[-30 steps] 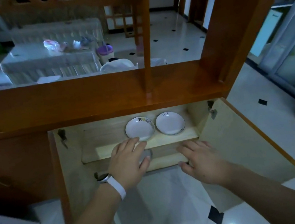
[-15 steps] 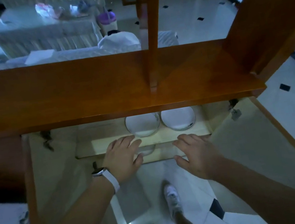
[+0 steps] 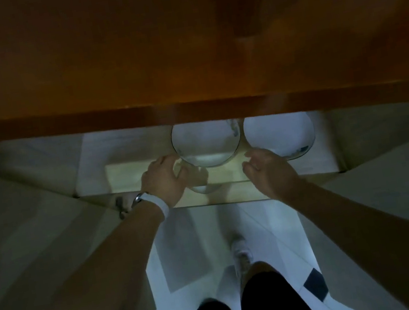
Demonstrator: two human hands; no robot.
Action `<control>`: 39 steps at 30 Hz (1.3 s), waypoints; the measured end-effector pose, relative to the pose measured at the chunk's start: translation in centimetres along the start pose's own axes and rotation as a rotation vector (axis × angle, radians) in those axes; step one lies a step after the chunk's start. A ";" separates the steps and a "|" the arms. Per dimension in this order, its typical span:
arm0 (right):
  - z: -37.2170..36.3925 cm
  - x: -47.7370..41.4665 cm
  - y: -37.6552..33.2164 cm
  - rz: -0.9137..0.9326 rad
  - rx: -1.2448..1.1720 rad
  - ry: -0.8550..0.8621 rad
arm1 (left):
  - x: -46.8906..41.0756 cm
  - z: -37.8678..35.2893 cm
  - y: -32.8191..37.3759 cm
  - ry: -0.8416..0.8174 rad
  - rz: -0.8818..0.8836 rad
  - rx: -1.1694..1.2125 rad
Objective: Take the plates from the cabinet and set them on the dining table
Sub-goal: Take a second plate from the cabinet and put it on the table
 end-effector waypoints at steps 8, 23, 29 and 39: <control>-6.0 -6.1 4.0 -0.093 -0.100 0.093 | -5.9 -4.9 -4.6 0.153 0.162 0.483; -9.8 -10.9 4.5 -0.349 -0.805 0.131 | -12.4 -7.4 -4.8 0.091 0.204 0.628; -9.6 -10.9 4.2 -0.287 -0.844 0.102 | -11.7 -7.6 -4.8 0.117 0.270 0.713; -8.7 -7.7 3.1 -0.153 -0.727 0.097 | -7.1 -6.6 -4.7 0.182 0.294 0.929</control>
Point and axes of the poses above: each hand's wrist, its own x-axis away from the middle knuckle, its own z-axis out of the back of the hand, y = z × x, the point moved 4 cm from there along -x, towards the middle knuckle, and after that the axes turned 3 degrees about x, right-handed, at the moved point
